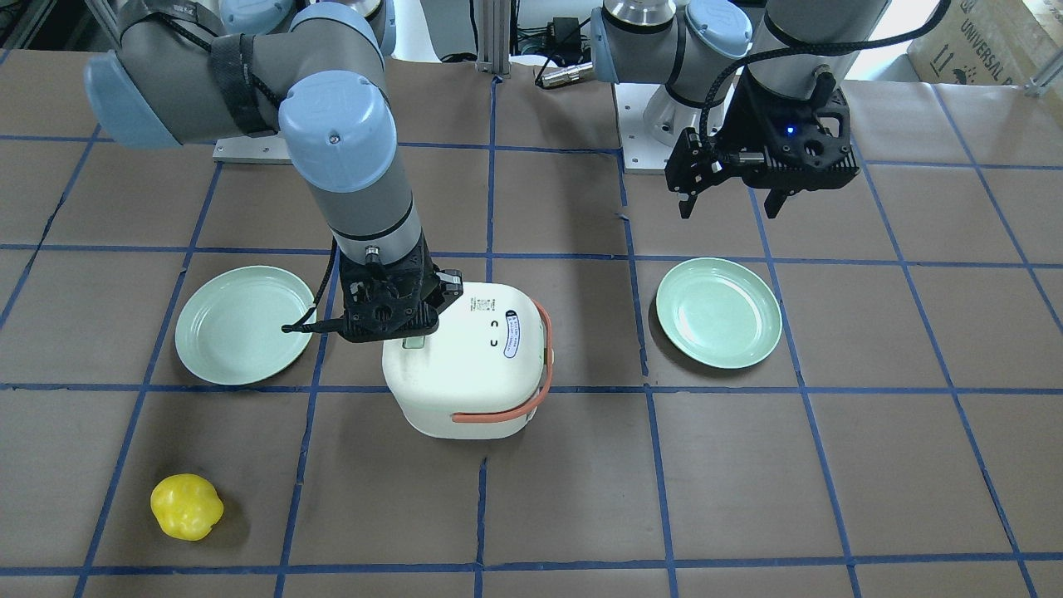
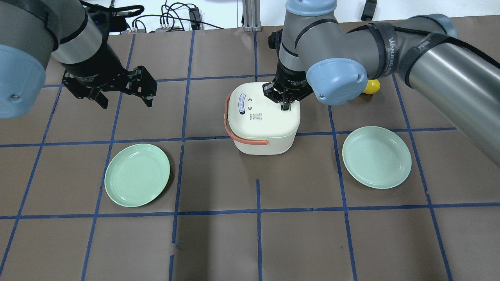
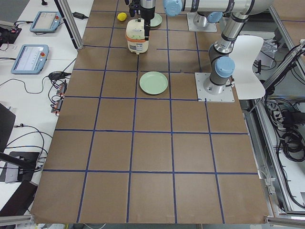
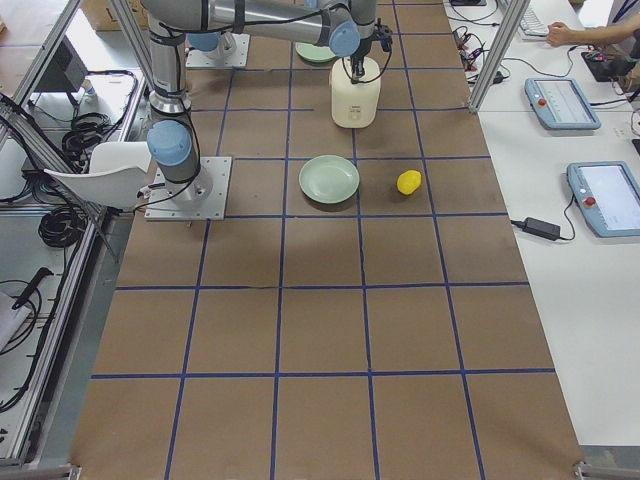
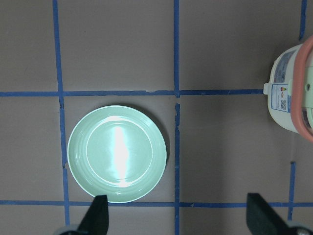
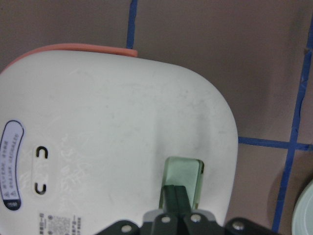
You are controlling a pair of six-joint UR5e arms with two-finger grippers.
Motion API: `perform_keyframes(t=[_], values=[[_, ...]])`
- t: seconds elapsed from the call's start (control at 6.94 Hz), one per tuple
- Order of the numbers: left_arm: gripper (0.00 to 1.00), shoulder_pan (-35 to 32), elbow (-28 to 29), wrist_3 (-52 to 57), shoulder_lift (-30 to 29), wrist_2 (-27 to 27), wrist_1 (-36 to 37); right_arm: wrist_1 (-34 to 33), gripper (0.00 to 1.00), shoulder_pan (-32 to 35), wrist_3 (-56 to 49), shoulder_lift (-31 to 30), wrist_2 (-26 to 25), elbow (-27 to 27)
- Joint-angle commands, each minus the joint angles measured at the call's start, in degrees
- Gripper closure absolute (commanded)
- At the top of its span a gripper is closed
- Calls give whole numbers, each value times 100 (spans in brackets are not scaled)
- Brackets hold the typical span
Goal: Press rice cooker button
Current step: 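Lower the right gripper onto the green button on the cooker lid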
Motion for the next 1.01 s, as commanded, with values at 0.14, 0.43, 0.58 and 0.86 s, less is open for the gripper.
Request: perform_keyframes(t=[0.14, 0.43, 0.58, 0.86], values=[[0, 0, 0, 0, 0, 0, 0, -7, 96, 0, -65, 14, -16, -56], [0, 0, 0, 0, 0, 0, 0, 124, 95, 8, -92, -143, -17, -108], [0, 0, 0, 0, 0, 0, 0, 395, 95, 0, -161, -266, -8, -152], [0, 0, 0, 0, 0, 0, 0, 668, 95, 0, -189, -486, -8, -170]])
